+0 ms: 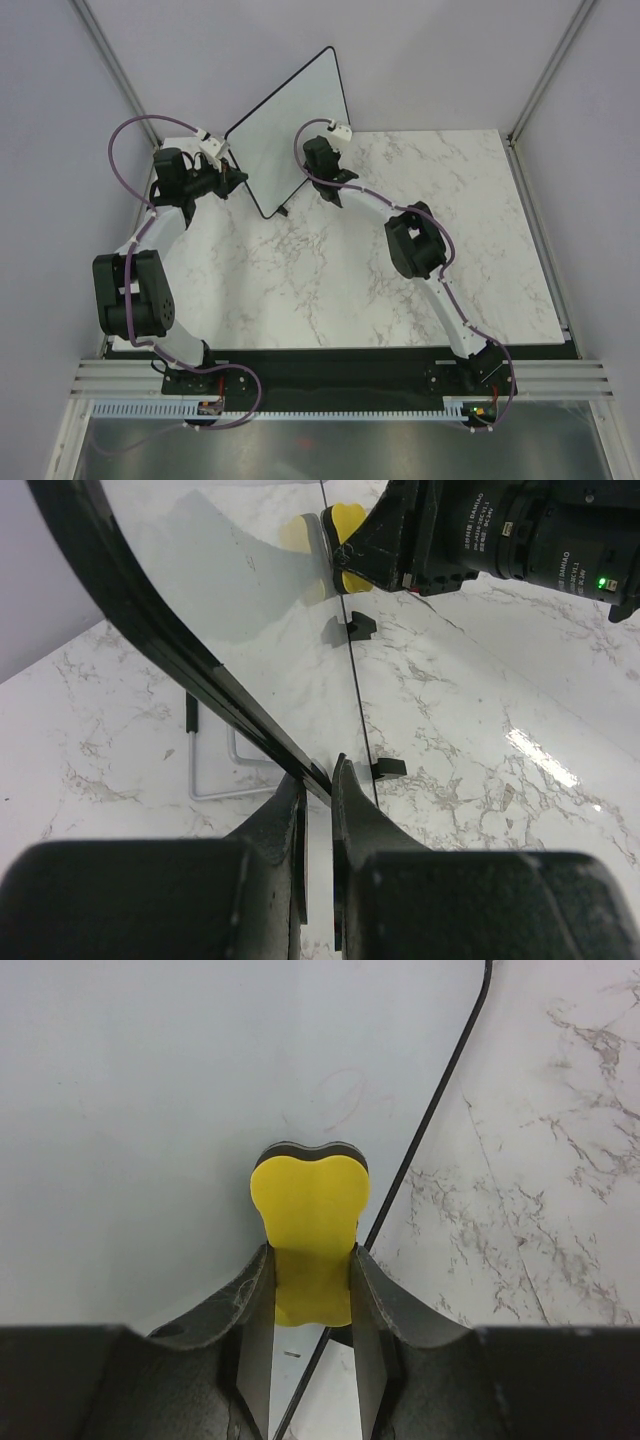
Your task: Erase the whiteboard
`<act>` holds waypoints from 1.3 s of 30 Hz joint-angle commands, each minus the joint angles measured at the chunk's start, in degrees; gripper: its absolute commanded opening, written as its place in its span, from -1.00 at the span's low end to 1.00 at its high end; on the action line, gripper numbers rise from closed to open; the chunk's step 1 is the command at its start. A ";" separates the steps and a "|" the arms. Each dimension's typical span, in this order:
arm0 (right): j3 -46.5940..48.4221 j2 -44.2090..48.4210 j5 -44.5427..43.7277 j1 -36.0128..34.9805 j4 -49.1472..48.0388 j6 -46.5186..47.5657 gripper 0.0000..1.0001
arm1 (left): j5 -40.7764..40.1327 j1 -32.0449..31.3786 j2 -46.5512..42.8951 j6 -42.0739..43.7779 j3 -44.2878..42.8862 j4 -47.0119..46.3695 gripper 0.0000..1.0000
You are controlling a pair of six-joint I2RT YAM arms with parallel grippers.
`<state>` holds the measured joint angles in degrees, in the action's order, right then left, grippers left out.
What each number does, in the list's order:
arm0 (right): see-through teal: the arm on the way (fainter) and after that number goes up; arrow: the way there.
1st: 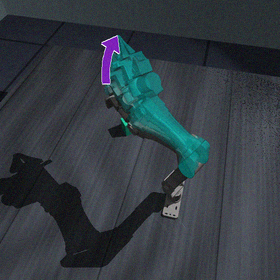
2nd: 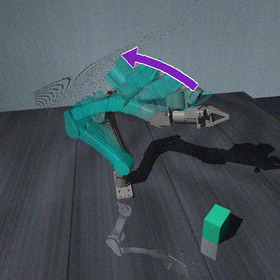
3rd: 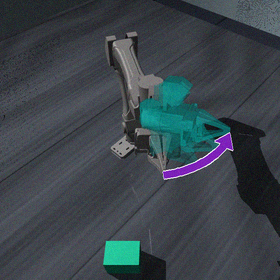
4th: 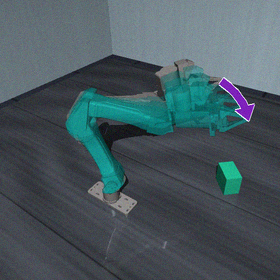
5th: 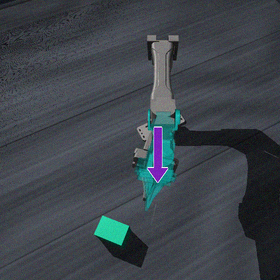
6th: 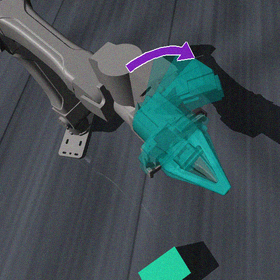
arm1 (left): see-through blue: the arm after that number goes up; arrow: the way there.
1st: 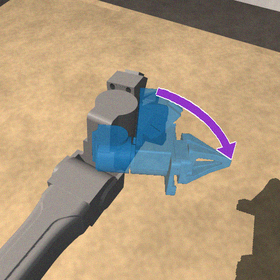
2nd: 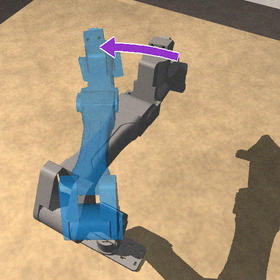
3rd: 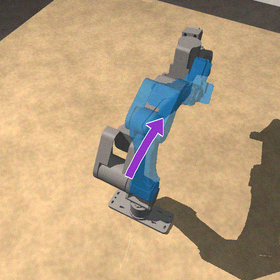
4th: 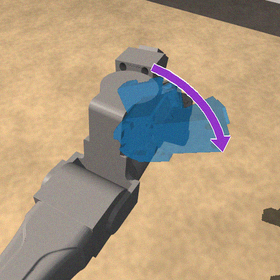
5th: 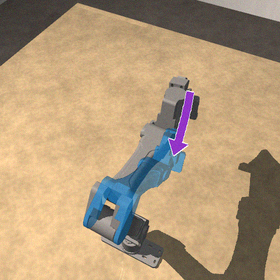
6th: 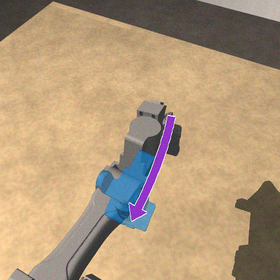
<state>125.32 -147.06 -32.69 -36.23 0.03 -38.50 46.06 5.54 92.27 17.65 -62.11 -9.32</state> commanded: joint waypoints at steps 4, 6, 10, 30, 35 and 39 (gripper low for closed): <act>-1.03 -1.82 3.59 -2.35 -2.84 -2.89 -1.00 | -8.62 0.88 2.65 10.74 1.64 2.91 -0.96; -3.05 -1.56 3.95 -3.32 -3.28 -2.63 -1.00 | -8.80 0.87 2.74 11.00 1.64 2.91 -0.96; -6.92 -0.24 4.12 -5.08 -5.83 -1.32 -1.00 | -8.71 0.87 2.83 10.91 1.55 2.91 -0.96; -10.35 2.66 8.07 -4.99 -10.13 3.70 -1.00 | -6.16 6.06 -1.05 9.34 5.50 5.63 -0.96; -11.85 2.49 11.06 -6.57 -12.60 3.35 -1.00 | -5.90 6.41 -0.07 9.25 6.03 4.66 -0.96; -13.34 2.22 11.94 -7.28 -16.19 3.08 -1.00 | -5.55 6.41 0.02 9.25 5.77 4.66 -0.96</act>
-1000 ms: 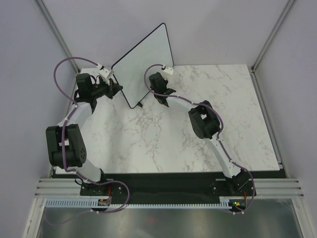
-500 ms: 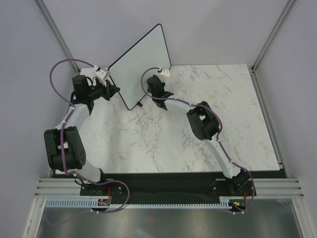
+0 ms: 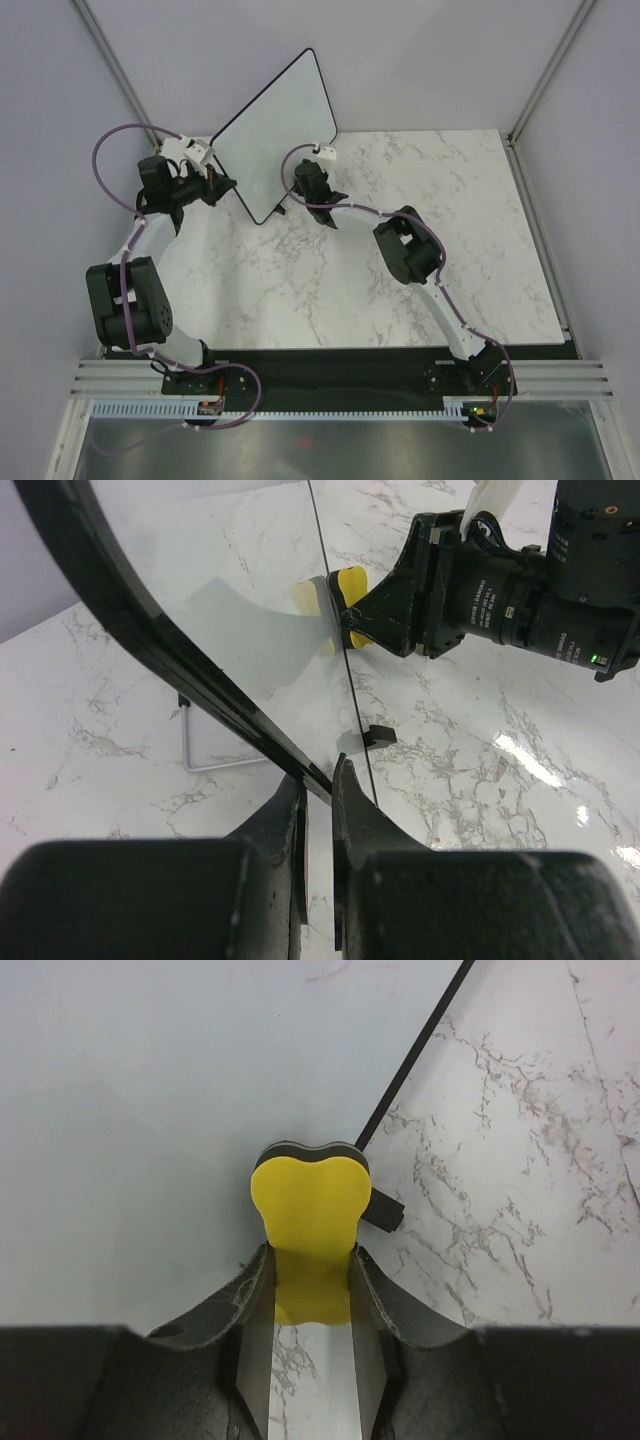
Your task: Erase the whiteboard
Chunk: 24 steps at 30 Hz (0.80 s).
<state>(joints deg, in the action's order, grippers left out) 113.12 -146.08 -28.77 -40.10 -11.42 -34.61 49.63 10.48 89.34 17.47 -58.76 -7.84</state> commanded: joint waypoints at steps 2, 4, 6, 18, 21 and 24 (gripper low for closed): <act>-0.54 1.24 6.90 -3.32 -4.84 -0.55 -1.00 | -9.37 1.47 2.77 9.68 2.34 3.18 -0.96; 1.12 1.06 5.67 -3.06 -4.49 0.94 -1.00 | -9.11 1.47 2.59 9.95 2.34 3.26 -0.96; 2.97 0.54 5.31 -2.62 -3.88 1.65 -1.00 | -8.76 1.56 2.51 9.95 2.42 3.35 -0.96; 6.60 -0.52 4.96 -1.30 -2.99 -0.10 -1.00 | -8.23 1.56 3.30 9.68 1.90 3.35 -0.96; 4.84 -1.13 5.57 -2.00 -3.26 -1.42 -1.00 | -8.23 1.47 3.38 9.68 1.90 3.35 -0.96; 3.78 -1.49 6.18 -2.44 -3.52 -2.56 -1.00 | -8.32 1.56 3.38 9.77 1.90 3.35 -0.96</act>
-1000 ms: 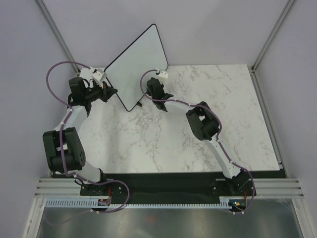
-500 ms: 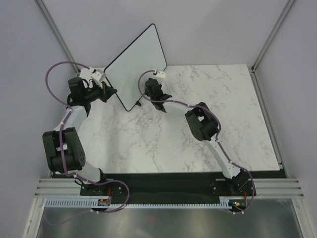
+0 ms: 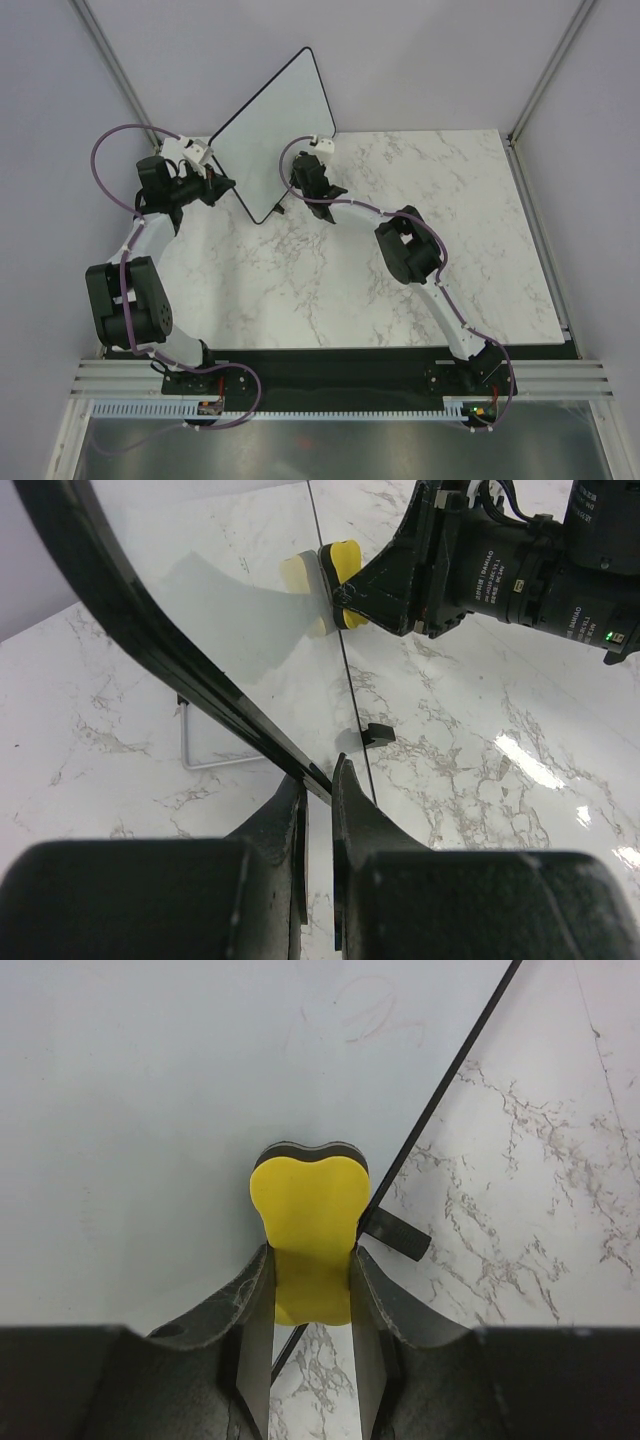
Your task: Erase the whiteboard
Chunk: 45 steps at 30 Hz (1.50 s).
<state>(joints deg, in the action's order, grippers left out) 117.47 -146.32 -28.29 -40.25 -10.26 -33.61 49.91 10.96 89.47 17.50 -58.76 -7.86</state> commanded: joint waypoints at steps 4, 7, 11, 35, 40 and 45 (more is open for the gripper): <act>-2.33 -1.25 5.71 -3.17 -5.12 -3.57 -1.00 | -8.69 0.99 3.34 9.66 1.72 3.38 -0.96; -3.21 -0.81 5.62 -3.17 -5.12 -3.31 -1.00 | -9.56 1.08 3.43 9.49 1.55 3.38 -0.96; -6.02 2.60 5.53 -2.73 -6.25 -2.34 -1.00 | -11.24 1.61 3.95 7.91 0.50 5.73 -0.96; -30.99 27.15 20.56 8.08 -5.65 5.83 -1.00 | -7.73 4.16 4.65 3.77 -10.57 20.51 -0.96; -29.66 25.65 20.82 8.70 -5.03 5.13 -1.00 | -6.49 4.16 7.29 4.12 -15.68 22.36 -0.96; -34.40 27.93 21.00 10.80 -5.74 5.04 -1.00 | -7.37 4.42 7.47 7.63 -14.54 24.11 -0.96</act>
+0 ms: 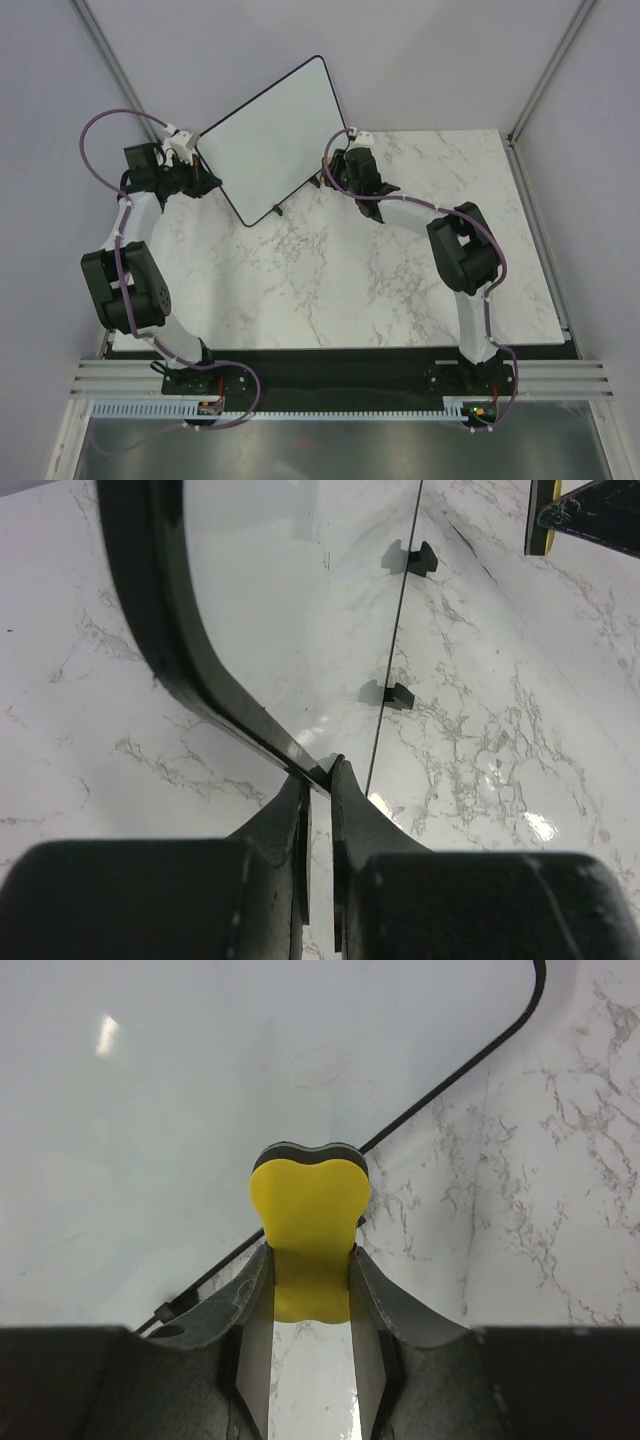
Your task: Erase the whiteboard
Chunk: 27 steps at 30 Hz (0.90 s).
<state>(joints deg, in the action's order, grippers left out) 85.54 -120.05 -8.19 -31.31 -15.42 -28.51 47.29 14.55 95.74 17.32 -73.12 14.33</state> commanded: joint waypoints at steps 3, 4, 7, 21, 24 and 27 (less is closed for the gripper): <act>-5.54 3.94 0.98 3.88 0.04 0.73 -1.00 | -5.36 1.27 1.37 8.69 -0.70 3.16 -0.96; -6.25 5.08 0.89 4.24 0.30 1.17 -1.00 | -5.28 1.36 1.46 8.69 -1.05 3.69 -0.96; -7.75 6.66 -0.68 5.91 3.02 3.11 -1.00 | -4.84 1.27 1.11 8.52 -2.64 5.00 -0.96; -4.50 6.85 -17.57 15.91 32.55 14.97 -1.00 | -6.33 1.45 2.16 9.40 -5.80 7.82 -0.96; -4.76 7.63 -14.41 20.39 35.45 14.98 -1.00 | -6.59 1.71 2.78 9.40 -6.94 8.00 -0.96; -6.26 8.43 -12.74 22.86 35.90 15.33 -1.00 | -6.59 1.80 3.75 9.14 -8.09 8.17 -0.96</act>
<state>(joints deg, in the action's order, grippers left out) 78.70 -114.80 -20.67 -10.96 16.71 -14.90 46.61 15.31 97.80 20.03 -79.00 22.90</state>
